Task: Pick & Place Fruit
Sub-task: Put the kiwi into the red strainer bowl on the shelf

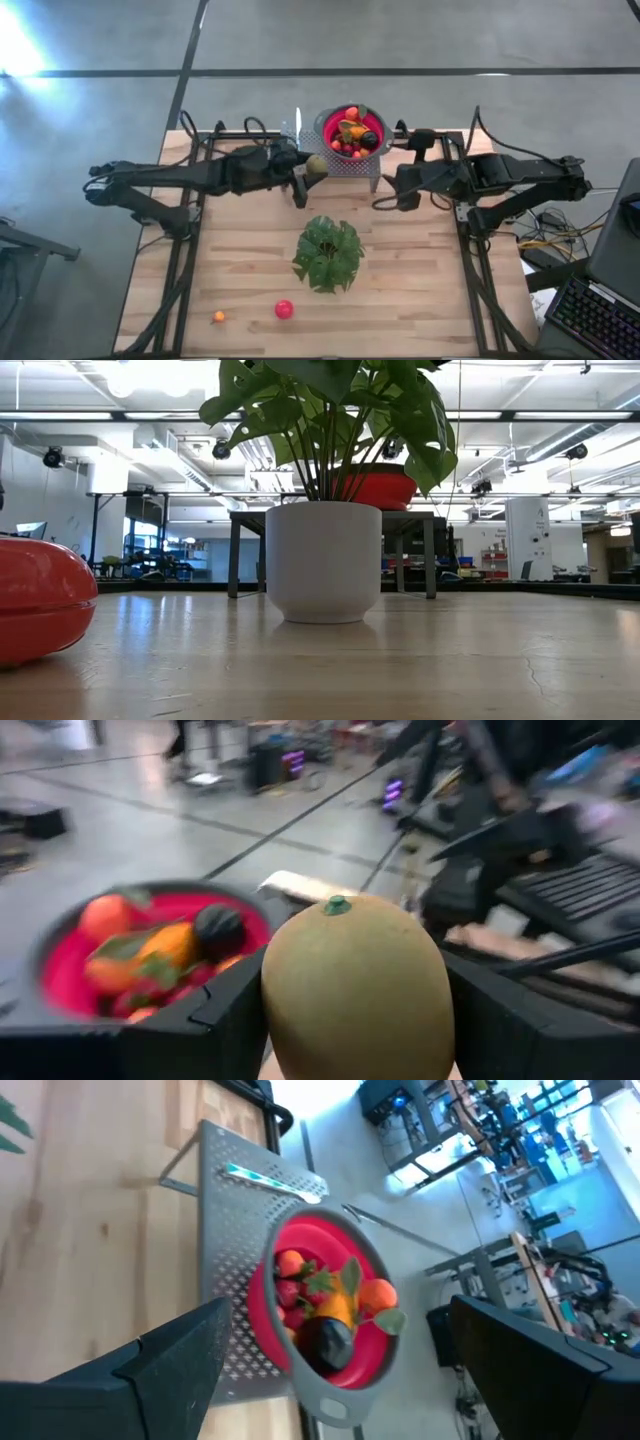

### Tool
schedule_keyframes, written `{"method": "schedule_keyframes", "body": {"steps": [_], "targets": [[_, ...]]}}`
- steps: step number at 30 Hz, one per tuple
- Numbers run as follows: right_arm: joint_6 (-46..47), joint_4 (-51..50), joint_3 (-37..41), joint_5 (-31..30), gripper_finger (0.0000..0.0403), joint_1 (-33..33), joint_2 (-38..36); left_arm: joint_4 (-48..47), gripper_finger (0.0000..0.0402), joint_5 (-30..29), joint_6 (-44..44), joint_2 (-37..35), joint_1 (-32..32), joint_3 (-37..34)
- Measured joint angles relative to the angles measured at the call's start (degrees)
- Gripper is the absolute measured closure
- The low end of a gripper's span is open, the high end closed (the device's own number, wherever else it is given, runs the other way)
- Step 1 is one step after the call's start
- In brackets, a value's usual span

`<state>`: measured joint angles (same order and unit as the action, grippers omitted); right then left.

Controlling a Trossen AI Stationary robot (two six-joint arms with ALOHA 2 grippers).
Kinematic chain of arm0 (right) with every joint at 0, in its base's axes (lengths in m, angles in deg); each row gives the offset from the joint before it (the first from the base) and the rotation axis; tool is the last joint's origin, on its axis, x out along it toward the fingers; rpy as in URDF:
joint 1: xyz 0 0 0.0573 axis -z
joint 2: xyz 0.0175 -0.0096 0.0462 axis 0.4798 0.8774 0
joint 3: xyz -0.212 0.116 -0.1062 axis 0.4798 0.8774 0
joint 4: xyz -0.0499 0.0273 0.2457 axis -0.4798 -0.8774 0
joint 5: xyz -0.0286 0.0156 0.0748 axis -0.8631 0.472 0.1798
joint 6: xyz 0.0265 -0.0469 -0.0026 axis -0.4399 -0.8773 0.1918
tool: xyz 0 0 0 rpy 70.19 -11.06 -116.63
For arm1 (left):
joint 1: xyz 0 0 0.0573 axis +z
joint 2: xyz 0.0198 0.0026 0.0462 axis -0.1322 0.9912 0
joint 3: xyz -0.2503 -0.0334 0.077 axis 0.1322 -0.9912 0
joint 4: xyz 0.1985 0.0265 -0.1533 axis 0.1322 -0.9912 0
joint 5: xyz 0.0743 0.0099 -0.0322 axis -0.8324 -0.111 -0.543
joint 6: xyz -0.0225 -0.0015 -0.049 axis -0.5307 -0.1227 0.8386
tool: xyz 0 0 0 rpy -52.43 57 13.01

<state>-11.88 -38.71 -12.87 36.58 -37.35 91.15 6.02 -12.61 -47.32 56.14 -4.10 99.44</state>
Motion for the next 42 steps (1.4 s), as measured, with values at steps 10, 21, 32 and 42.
{"method": "schedule_keyframes", "body": {"steps": [10,21,32,42], "targets": [[-4.62,0.59,0.00,3.83,0.0035,5.42,-2.42,6.78,0.0151,13.53,1.35,5.42,6.77,2.40],[-4.22,0.70,2.04,6.61,0.0035,9.08,-8.09,6.50,0.0151,20.27,-1.91,13.74,7.34,9.87],[-1.51,4.54,8.21,20.97,0.0035,9.06,-13.01,6.75,0.0151,21.03,0.88,15.91,9.97,11.76],[-2.24,9.59,11.37,18.53,0.0035,9.06,-9.80,7.43,0.0151,17.73,-4.24,16.28,16.27,13.75]]}}
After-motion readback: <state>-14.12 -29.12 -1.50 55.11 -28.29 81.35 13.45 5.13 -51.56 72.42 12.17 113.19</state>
